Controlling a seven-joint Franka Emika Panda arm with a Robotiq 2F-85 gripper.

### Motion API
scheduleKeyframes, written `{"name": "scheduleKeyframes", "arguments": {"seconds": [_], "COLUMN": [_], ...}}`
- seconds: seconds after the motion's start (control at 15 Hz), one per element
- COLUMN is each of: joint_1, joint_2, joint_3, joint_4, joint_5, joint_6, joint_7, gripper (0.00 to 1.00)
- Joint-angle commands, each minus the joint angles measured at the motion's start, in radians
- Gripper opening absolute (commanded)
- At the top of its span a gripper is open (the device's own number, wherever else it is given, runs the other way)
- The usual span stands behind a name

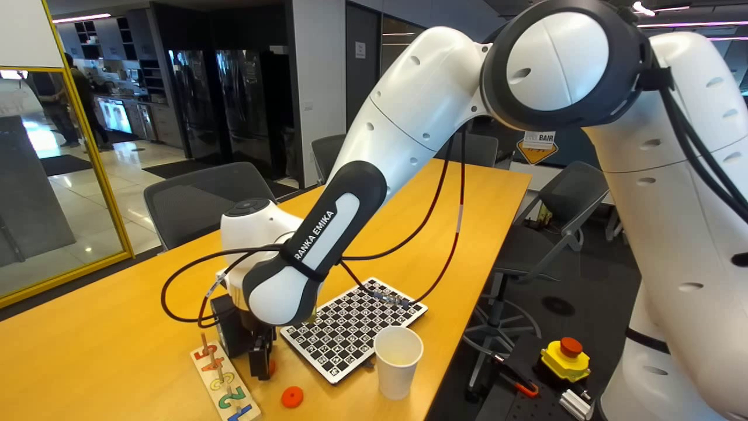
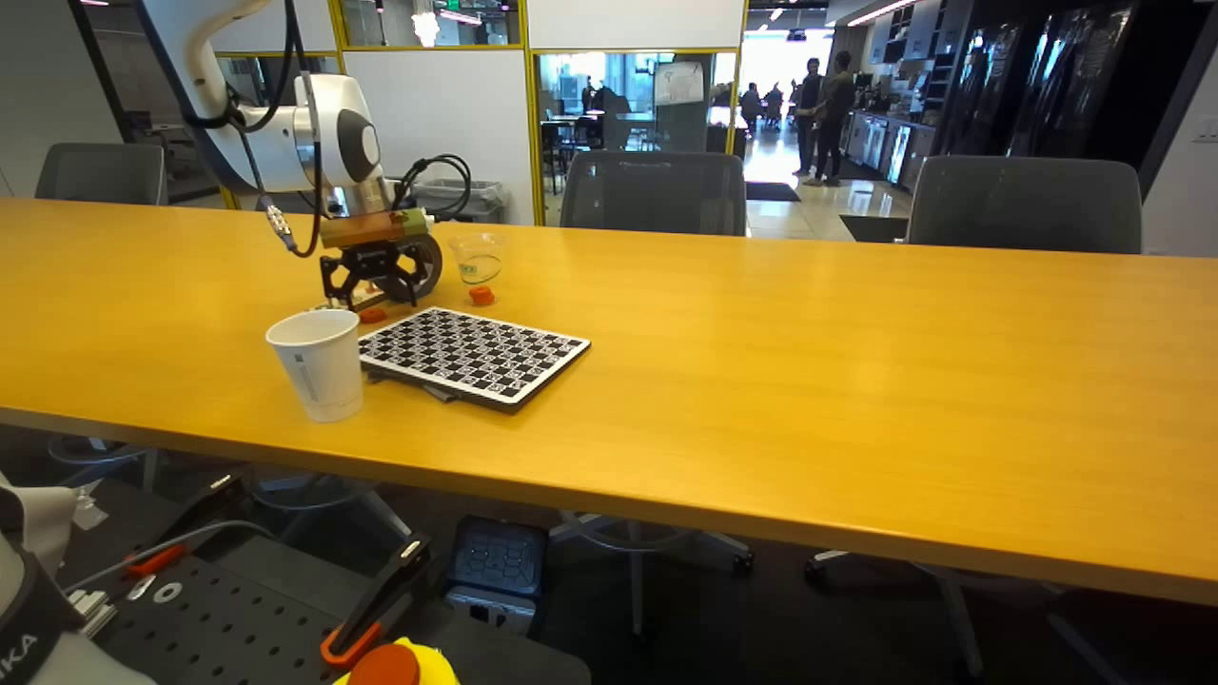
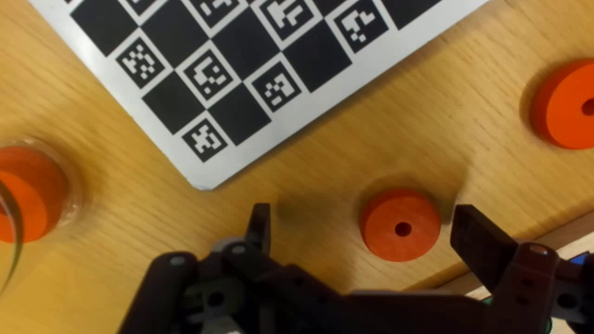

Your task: Put the yellow object in the white cup and the orange object in the glass cup

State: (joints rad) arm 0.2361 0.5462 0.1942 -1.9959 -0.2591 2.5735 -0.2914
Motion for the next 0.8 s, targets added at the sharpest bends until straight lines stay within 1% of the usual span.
{"name": "scheduleKeyframes", "arguments": {"seconds": [0.0, 0.13, 0.2, 0.27, 0.33, 0.4, 0.67, 0.73], "joint_1": [0.001, 0.001, -0.002, -0.002, -0.002, -0.002, 0.000, 0.002], "joint_2": [0.019, 0.020, 0.021, 0.019, 0.017, 0.014, 0.001, -0.004], "joint_3": [0.000, -0.001, 0.002, 0.000, 0.000, 0.001, 0.000, 0.000], "joint_4": [0.032, 0.031, 0.030, 0.028, 0.027, 0.025, 0.020, 0.017], "joint_5": [-0.006, -0.006, -0.004, -0.006, -0.006, -0.006, -0.008, -0.008], "joint_6": [-0.016, -0.012, -0.007, -0.005, -0.005, -0.004, -0.003, -0.005], "joint_7": [-0.010, -0.008, -0.014, -0.012, -0.013, -0.012, -0.006, -0.002], "gripper": [1.00, 1.00, 0.75, 0.72, 0.66, 0.56, 0.27, 0.19]}}
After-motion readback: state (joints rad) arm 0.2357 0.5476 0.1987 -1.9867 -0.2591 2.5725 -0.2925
